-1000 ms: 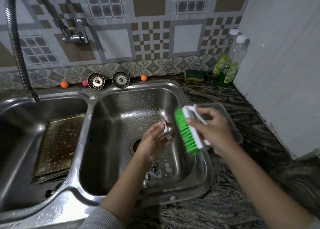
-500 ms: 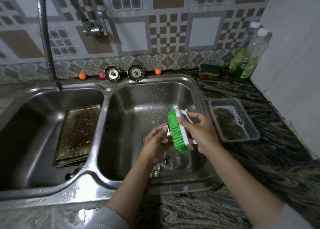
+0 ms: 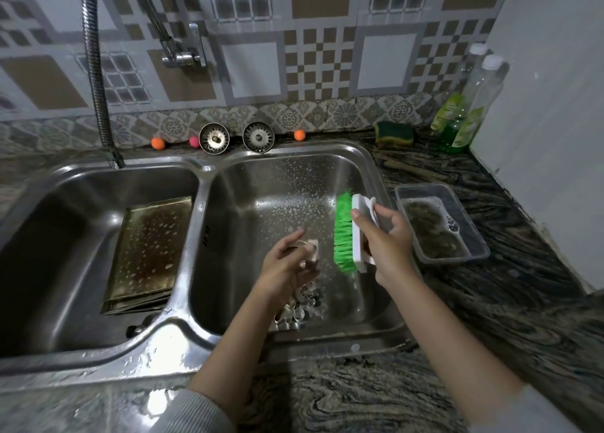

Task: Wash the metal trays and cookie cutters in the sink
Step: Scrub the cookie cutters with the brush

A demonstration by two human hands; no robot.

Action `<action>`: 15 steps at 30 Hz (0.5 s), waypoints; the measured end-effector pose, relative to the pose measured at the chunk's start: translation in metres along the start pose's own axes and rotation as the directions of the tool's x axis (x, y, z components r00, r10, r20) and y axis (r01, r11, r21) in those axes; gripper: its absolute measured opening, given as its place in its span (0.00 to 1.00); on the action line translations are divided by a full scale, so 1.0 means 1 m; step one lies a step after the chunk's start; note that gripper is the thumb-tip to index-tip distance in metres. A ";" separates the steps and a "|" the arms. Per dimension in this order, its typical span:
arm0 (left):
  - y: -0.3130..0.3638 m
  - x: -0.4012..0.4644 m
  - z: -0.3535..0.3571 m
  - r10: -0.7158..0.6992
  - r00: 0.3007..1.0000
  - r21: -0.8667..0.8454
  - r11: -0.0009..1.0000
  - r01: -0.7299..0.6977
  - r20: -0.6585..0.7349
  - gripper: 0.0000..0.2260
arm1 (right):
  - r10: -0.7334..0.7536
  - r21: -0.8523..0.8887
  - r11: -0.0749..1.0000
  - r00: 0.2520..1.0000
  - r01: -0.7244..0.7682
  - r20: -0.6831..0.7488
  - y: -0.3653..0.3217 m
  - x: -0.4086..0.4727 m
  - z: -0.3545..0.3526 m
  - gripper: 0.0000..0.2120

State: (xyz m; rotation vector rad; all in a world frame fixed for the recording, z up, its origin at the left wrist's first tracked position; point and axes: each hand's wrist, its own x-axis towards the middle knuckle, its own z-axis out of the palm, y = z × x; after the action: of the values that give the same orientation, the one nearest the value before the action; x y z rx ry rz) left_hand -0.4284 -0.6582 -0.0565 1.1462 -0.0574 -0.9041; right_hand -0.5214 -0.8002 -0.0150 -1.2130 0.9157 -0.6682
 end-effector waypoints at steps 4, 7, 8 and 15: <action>-0.001 -0.005 0.000 0.102 0.995 0.446 0.890 -0.090 -0.003 0.30 | 0.025 -0.081 0.997 0.985 -0.011 0.173 0.006 -0.010 -0.006 0.19; 0.004 -0.009 0.000 0.173 0.978 0.671 0.712 -0.205 0.115 0.30 | 0.081 -0.183 0.982 0.973 -0.041 0.214 0.019 -0.010 -0.005 0.20; 0.006 -0.010 0.000 0.192 0.969 0.702 0.668 -0.245 0.155 0.31 | 0.103 -0.194 0.979 0.972 -0.061 0.212 0.021 -0.011 -0.005 0.20; 0.006 -0.019 -0.002 0.316 0.943 0.457 0.827 -0.328 0.105 0.28 | 0.276 -0.066 0.961 0.948 -0.269 0.156 0.035 -0.015 -0.006 0.32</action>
State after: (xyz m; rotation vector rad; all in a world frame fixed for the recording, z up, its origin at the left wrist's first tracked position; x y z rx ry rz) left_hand -0.4367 -0.6436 -0.0451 1.5202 -0.5032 -0.6103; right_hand -0.5355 -0.7825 -0.0460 -1.1346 0.9418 -0.3232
